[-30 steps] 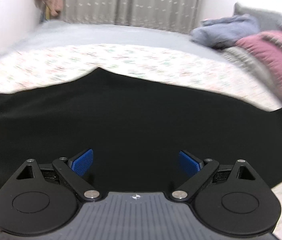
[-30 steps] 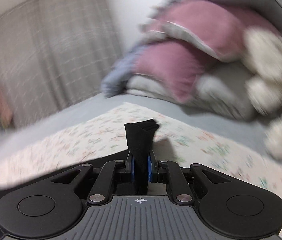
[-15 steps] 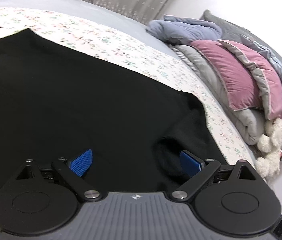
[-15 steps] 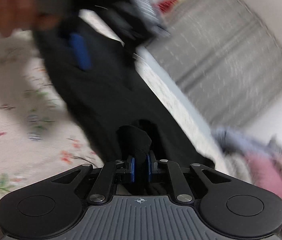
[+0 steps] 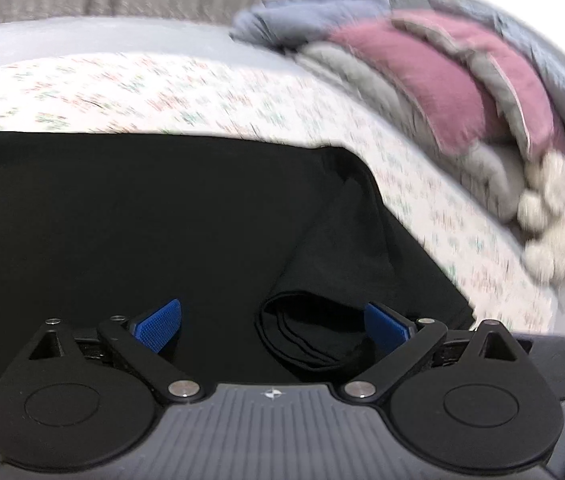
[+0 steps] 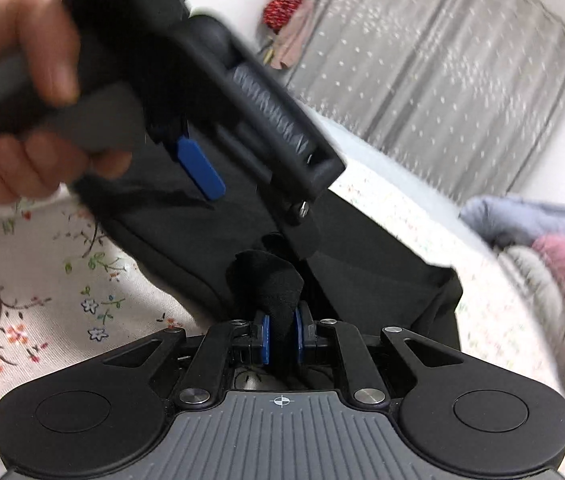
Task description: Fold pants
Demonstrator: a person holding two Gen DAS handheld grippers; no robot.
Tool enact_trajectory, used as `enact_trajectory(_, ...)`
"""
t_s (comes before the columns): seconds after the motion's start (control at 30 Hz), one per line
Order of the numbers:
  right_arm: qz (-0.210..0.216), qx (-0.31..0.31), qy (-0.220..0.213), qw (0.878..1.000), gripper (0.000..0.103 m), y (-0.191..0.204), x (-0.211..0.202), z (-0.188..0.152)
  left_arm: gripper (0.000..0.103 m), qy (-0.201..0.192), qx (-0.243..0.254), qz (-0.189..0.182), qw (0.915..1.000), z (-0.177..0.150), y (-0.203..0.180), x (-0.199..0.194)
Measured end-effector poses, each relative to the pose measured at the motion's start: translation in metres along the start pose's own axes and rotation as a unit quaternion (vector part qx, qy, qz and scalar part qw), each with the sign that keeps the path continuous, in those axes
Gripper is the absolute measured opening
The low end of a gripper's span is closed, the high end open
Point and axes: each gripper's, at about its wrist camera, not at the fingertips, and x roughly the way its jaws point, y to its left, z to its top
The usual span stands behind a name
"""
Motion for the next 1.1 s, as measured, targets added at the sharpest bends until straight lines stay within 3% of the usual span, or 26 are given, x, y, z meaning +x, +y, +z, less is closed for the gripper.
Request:
enact_trajectory(0.17,-0.001,0.002,0.005,1.000,0.013,0.002,-0.005,-0.005,0.095,0.041,0.100,0.037,0.9934,0.013,-0.022,0.019)
enact_trajectory(0.27,0.002,0.012,0.006,1.000,0.013,0.006,-0.011,-0.008,0.093,0.069,0.174,0.083,0.9789,0.016,-0.038,0.035)
enact_trajectory(0.33,0.003,0.017,0.009,1.000,0.013,0.003,-0.009,-0.009,0.090,0.074,0.205,0.093,0.9716,0.020,-0.050,0.040)
enact_trajectory(0.47,0.004,0.024,0.008,1.000,0.013,0.005,-0.011,-0.011,0.077,0.060,0.247,0.139,0.9570,0.029,-0.064,0.048)
enact_trajectory(0.53,0.006,0.029,0.010,1.000,0.012,0.005,-0.008,-0.011,0.076,0.044,0.207,0.167,0.9630,0.039,-0.053,0.049)
enact_trajectory(0.6,0.003,0.028,0.009,1.000,0.012,0.006,-0.007,-0.012,0.076,0.034,0.106,0.150,0.9824,0.049,-0.026,0.045)
enact_trajectory(0.63,0.003,0.027,0.009,1.000,0.012,0.006,-0.007,-0.011,0.076,0.029,0.042,0.138,0.9892,0.050,-0.009,0.042)
enact_trajectory(0.67,0.003,0.026,0.009,1.000,0.012,0.006,-0.007,-0.011,0.076,0.024,-0.026,0.131,0.9907,0.050,0.011,0.039)
enact_trajectory(0.73,0.005,0.028,0.011,1.000,0.012,0.006,-0.007,-0.009,0.076,-0.009,-0.142,0.112,0.9835,0.043,0.048,0.028)
enact_trajectory(0.83,0.006,0.024,0.010,1.000,0.012,0.008,-0.009,-0.009,0.076,-0.053,-0.288,0.024,0.9557,0.025,0.094,0.010)
enact_trajectory(0.87,0.007,0.024,0.010,1.000,0.012,0.007,-0.010,-0.009,0.076,-0.052,-0.300,0.011,0.9526,0.022,0.098,0.006)
enact_trajectory(1.0,0.008,0.033,0.010,0.999,0.012,0.001,-0.004,-0.009,0.079,-0.043,-0.262,0.018,0.9640,0.017,0.085,-0.004)
enact_trajectory(1.1,0.003,0.040,0.003,0.999,0.012,-0.001,-0.006,-0.008,0.085,-0.043,-0.287,-0.011,0.9571,0.010,0.077,-0.002)
